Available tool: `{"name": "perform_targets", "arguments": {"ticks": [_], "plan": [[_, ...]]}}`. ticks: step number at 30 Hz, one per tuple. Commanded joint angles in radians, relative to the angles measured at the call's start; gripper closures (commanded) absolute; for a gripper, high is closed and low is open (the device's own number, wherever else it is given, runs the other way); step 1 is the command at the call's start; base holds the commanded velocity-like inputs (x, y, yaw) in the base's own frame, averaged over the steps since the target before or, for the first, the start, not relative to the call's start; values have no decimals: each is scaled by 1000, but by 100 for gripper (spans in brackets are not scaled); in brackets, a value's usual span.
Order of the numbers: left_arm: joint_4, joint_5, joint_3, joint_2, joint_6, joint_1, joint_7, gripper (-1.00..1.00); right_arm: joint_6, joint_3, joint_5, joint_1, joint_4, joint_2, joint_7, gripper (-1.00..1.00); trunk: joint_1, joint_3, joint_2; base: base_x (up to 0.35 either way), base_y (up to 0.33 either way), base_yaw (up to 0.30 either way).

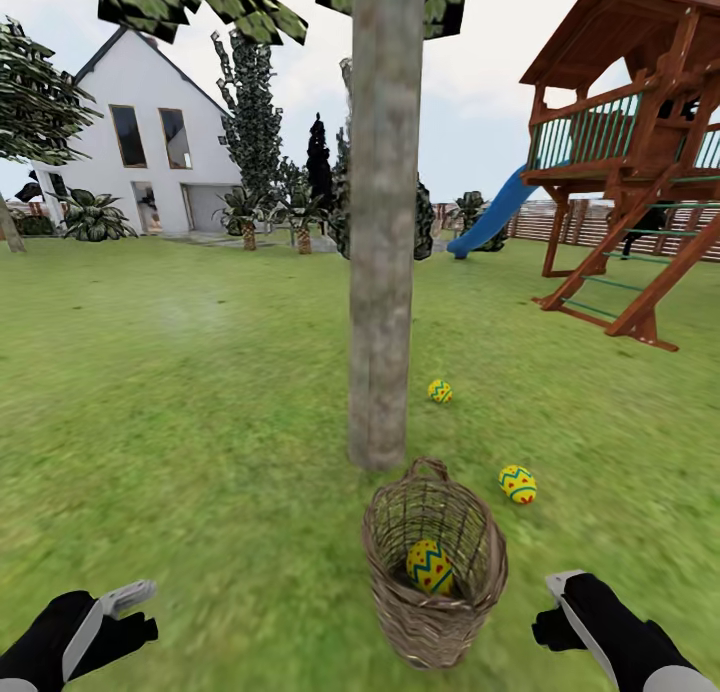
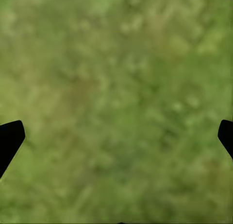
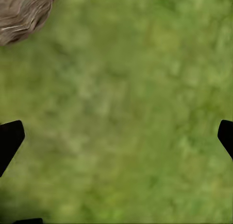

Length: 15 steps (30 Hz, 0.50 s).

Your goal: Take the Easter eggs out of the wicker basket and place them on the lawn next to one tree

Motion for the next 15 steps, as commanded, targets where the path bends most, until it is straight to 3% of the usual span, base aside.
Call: {"name": "perform_targets", "arguments": {"ticks": [1, 15], "plan": [[-1, 7, 3, 0, 5, 0, 1, -100, 5, 6, -6, -1, -2, -2, -1, -100, 0, -1, 0, 253, 262, 0], [-1, 7, 3, 0, 4, 0, 2, -100, 5, 7, -6, -1, -2, -2, -1, -100, 0, -1, 0, 252, 263, 0]]}}
